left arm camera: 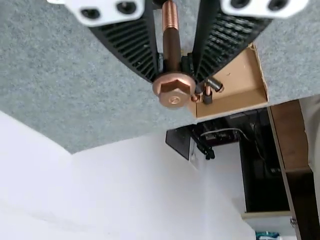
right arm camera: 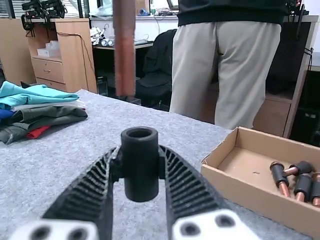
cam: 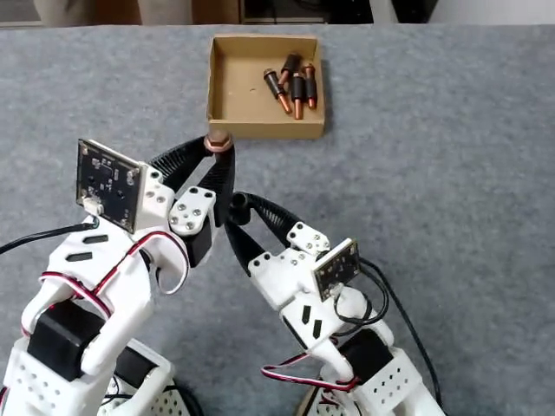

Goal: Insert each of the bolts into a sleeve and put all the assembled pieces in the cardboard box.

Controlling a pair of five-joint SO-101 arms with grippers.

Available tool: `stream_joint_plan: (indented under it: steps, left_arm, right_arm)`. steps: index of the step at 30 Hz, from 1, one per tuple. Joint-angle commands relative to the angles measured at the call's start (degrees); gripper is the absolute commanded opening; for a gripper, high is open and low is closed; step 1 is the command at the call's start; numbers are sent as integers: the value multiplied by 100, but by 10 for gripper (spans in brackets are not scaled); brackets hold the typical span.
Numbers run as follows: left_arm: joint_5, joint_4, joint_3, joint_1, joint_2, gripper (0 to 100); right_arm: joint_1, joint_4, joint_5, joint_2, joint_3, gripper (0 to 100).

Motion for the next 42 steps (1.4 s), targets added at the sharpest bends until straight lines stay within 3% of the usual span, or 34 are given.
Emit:
stream_joint_plan:
  steps: [1, 6, 18, 28, 39, 42]
  left_arm:
    - [18, -290, -35, 70, -66, 19]
    - [26, -818, 756, 79, -101, 19]
    - [334, -826, 774, 229, -101, 19]
    - [316, -273, 475, 281, -92, 19]
    - [-9, -237, 396, 264, -92, 19]
    - [-9, 132, 79, 281, -31, 19]
  right_arm:
    - [101, -132, -325, -637, -13, 1]
    - [101, -132, -360, -637, -13, 1]
    - [119, -132, -360, -637, -13, 1]
    - [127, -123, -360, -629, -13, 1]
    - [127, -123, -352, -629, -13, 1]
    - [127, -114, -352, -629, -13, 1]
